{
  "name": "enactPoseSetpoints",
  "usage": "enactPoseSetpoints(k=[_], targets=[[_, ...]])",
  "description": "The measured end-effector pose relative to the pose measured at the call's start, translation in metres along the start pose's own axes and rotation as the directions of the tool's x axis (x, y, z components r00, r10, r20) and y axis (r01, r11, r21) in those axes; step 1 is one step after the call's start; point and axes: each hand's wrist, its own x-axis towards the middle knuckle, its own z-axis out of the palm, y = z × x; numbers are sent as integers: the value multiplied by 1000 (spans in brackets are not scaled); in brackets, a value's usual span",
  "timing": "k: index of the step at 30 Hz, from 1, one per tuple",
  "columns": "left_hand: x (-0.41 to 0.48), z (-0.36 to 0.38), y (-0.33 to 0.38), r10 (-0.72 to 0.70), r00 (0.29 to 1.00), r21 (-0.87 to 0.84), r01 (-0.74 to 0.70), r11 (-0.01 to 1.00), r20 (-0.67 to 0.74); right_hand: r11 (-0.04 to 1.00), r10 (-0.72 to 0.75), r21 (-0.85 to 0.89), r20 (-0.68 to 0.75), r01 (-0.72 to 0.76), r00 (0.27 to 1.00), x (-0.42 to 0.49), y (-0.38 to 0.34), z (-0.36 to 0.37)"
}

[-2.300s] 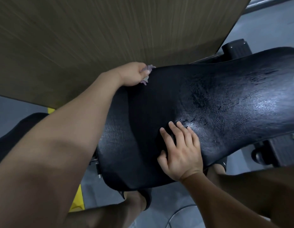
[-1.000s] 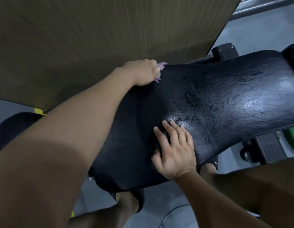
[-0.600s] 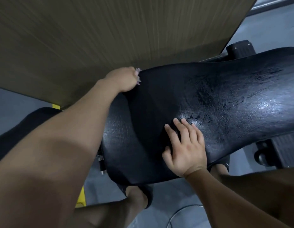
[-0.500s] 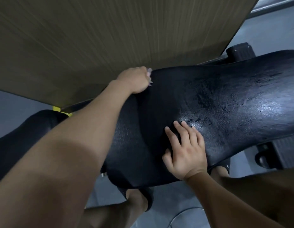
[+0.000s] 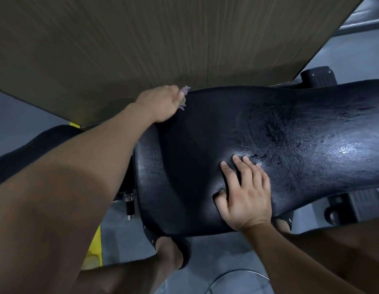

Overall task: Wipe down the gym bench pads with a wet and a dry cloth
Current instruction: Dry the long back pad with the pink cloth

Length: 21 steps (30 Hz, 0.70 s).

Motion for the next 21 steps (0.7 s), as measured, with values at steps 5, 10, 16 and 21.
enactPoseSetpoints(k=[5,10,16,21], targets=[[-29,7,-32,-155,988,-163,152,975,-5,1000,9,-5,-1,-9,1000,-1,-1,1],[-79,39,-46,-340,935,-507,248,825,-96,1000,2,-11,-16,-2,1000,-4,-3,2],[-123,85,-36,-496,861,-790,225,570,-112,1000,8,-1,-25,-8,1000,-4,-2,1],[-160,104,-9,-555,822,-863,188,469,-123,1000,12,3,4,-12,1000,-7,-1,-2]])
